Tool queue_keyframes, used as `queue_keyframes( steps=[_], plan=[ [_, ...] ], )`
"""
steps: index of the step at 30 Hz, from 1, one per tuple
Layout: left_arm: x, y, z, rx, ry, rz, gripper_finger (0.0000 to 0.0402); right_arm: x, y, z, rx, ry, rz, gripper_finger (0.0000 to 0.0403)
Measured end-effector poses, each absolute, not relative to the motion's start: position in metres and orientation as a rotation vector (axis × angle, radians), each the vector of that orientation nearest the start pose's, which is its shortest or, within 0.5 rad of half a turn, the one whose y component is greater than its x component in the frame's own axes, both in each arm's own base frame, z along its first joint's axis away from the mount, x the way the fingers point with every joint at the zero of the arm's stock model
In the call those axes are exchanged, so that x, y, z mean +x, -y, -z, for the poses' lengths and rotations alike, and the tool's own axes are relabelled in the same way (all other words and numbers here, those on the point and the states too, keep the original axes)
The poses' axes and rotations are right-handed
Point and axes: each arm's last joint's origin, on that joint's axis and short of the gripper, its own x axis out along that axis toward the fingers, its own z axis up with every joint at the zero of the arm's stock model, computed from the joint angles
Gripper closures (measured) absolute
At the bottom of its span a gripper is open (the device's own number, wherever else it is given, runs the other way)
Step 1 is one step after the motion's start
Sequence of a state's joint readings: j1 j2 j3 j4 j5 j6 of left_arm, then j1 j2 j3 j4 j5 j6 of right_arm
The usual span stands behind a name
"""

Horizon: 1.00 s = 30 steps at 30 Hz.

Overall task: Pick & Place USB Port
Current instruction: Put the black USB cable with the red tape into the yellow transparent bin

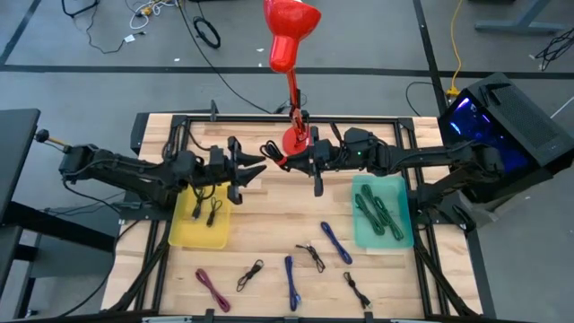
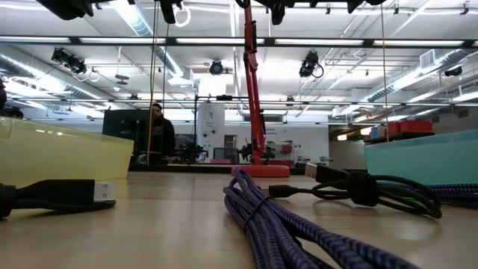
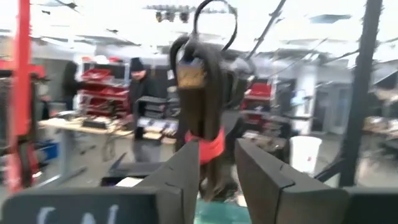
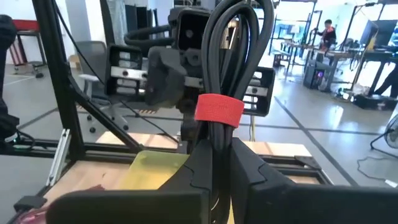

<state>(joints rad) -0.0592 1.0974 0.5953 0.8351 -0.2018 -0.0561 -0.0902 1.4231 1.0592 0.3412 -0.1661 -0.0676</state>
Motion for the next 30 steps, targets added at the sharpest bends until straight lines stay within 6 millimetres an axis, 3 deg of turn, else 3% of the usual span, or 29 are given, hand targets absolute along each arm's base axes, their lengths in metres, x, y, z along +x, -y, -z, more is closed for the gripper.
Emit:
queue_keyframes(
  steps=[11, 20, 30],
  plan=[
    [0.234, 0.007, -0.305, -0.113, 0.344, -0.144, 0.0215, 0.328, 0.011, -0.334, -0.066, 0.013, -0.108, 0.0386],
    [0.234, 0.009, -0.307, -0.11, 0.36, -0.107, 0.0211, 0.344, 0.007, -0.319, -0.066, 0.015, -0.093, 0.0386],
    [0.234, 0.009, -0.307, -0.106, 0.362, -0.106, 0.0211, 0.348, 0.004, -0.317, -0.065, 0.043, -0.097, 0.0386]
  ],
)
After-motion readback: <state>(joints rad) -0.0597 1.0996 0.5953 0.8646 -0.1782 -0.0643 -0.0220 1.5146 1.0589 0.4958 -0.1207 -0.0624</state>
